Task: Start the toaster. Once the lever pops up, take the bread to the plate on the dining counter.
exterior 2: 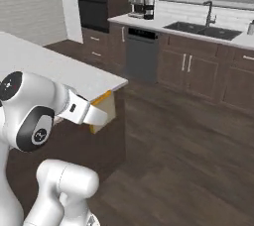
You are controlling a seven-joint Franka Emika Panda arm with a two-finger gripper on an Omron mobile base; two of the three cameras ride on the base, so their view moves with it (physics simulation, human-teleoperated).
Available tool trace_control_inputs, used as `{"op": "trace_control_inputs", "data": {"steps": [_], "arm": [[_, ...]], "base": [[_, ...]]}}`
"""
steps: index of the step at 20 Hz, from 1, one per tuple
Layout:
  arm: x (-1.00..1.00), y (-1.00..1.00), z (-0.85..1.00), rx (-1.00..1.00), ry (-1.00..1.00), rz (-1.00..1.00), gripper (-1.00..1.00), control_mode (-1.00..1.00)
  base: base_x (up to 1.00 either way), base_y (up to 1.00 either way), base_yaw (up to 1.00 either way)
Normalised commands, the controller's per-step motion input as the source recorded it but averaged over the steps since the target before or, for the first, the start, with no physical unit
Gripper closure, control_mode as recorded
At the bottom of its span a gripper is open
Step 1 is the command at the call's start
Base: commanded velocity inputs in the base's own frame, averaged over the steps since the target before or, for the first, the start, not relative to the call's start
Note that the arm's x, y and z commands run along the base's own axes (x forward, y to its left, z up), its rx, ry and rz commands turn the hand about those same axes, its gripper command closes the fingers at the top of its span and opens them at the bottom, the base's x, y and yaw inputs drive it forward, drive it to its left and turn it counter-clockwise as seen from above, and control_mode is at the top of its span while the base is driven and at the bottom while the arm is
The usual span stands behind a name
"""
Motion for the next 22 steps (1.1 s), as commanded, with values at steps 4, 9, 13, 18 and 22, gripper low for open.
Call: {"op": "trace_control_inputs", "data": {"steps": [4,9,13,18,22], "arm": [[0.00,0.00,0.00,0.00,0.00,0.00,1.00,1.00],[0.00,0.00,0.00,0.00,0.00,0.00,1.00,1.00],[0.00,0.00,0.00,0.00,0.00,0.00,1.00,1.00],[0.00,0.00,0.00,0.00,0.00,0.00,1.00,1.00],[0.00,0.00,0.00,0.00,0.00,0.00,1.00,1.00]], "base": [[-0.12,0.00,1.00],[-0.17,0.08,1.00],[-0.21,0.23,1.00],[-0.10,0.91,0.71],[0.00,1.00,0.10]]}}
